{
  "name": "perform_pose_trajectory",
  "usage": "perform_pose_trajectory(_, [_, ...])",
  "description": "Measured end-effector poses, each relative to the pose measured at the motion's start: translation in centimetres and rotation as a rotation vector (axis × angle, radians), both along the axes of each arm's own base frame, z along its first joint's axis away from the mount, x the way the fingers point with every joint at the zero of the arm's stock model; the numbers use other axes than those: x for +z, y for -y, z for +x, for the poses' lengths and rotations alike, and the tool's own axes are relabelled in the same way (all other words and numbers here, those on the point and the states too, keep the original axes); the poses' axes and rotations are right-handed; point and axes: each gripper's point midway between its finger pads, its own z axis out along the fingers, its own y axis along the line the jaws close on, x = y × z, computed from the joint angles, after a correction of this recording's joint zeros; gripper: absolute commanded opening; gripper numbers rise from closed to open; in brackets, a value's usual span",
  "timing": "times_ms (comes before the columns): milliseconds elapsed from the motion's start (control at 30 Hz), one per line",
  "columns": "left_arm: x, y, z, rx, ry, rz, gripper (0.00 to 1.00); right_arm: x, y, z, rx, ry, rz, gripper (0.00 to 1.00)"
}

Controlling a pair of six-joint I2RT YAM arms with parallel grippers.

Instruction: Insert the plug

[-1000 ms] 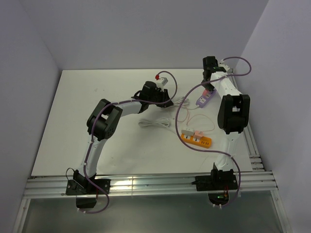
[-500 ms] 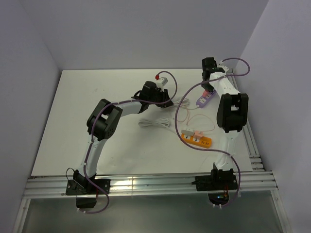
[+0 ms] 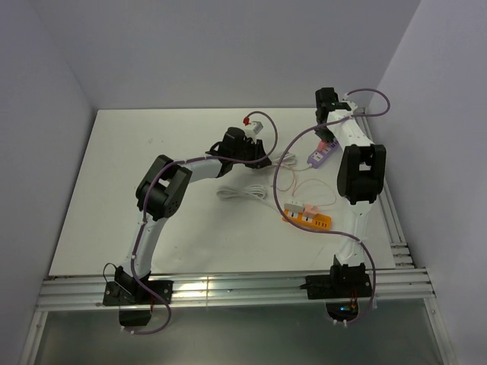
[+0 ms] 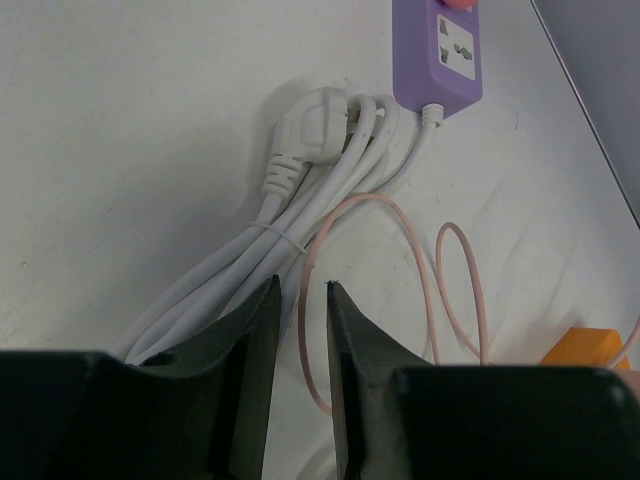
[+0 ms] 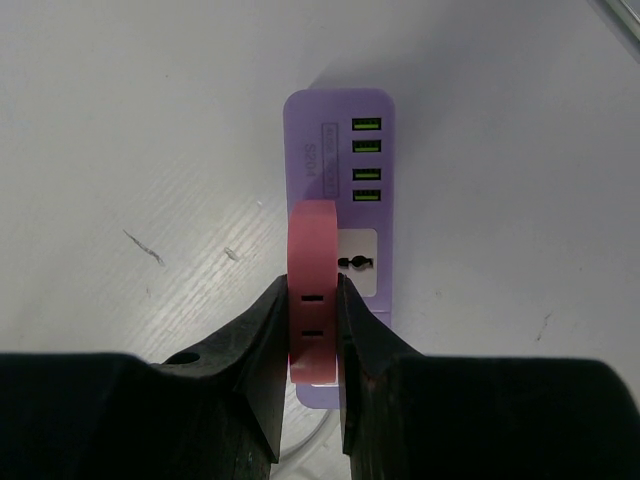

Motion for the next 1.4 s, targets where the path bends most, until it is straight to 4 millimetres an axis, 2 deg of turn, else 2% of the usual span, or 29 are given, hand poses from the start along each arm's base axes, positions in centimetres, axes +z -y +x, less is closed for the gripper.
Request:
perform_pose_trajectory(467, [0.0, 0.1, -0.1, -0.005, -0.002, -0.002, 0.33, -0.2, 0.0, 0.0, -0.002, 0.01, 0.0, 0.01])
perform_pose_trajectory(567, [0.0, 0.1, -0.1, -0.006, -0.002, -0.002, 0.34, -0.1, 0.0, 0.1, 0.003, 0.011, 0.002, 0.11])
perform_pose_trajectory(733, [0.0, 0.1, -0.1, -0.006, -0.002, -0.003, 0.36, 0.0, -0.1, 0.1, 0.018, 0.01, 0.005, 0.18])
perform_pose_trajectory(933, [0.0, 0.1, -0.2, -0.007, -0.001, -0.003, 0.39, 0.0, -0.1, 0.3, 0.033, 0.014, 0.011, 0.34])
perform_pose_trajectory(1000, [0.0, 0.2, -0.2, -0.008, -0.001, -0.003, 0.4, 0.0, -0.3, 0.4, 0.041, 0.015, 0.02, 0.44])
perform_pose_trajectory(1033, [0.0, 0.2, -0.2, -0.008, -0.001, -0.003, 0.4, 0.0, -0.5, 0.4, 0.046, 0.014, 0.027, 0.45])
perform_pose_trajectory(1067, [0.0, 0.2, -0.2, -0.008, -0.001, -0.003, 0.4, 0.0, -0.6, 0.3, 0.053, 0.011, 0.033, 0.55])
perform_pose_trajectory(1133, [0.0, 0.2, -0.2, -0.008, -0.001, -0.003, 0.41, 0.0, -0.8, 0.3, 0.057, 0.01, 0.041, 0.68])
perform_pose_trajectory(1233, [0.1, 0.2, -0.2, -0.008, -0.001, -0.003, 0.41, 0.5, -0.9, 0.6, 0.067, 0.017, 0.045, 0.75])
perform_pose_trajectory(1333, [0.1, 0.2, -0.2, -0.009, 0.0, -0.004, 0.46, 1.0, -0.9, 0.9, 0.071, 0.029, 0.045, 0.79])
perform_pose_trajectory(1400, [0.1, 0.2, -0.2, -0.01, 0.003, -0.006, 0.6, 1.1, -1.0, 1.0, 0.072, 0.032, 0.046, 0.82])
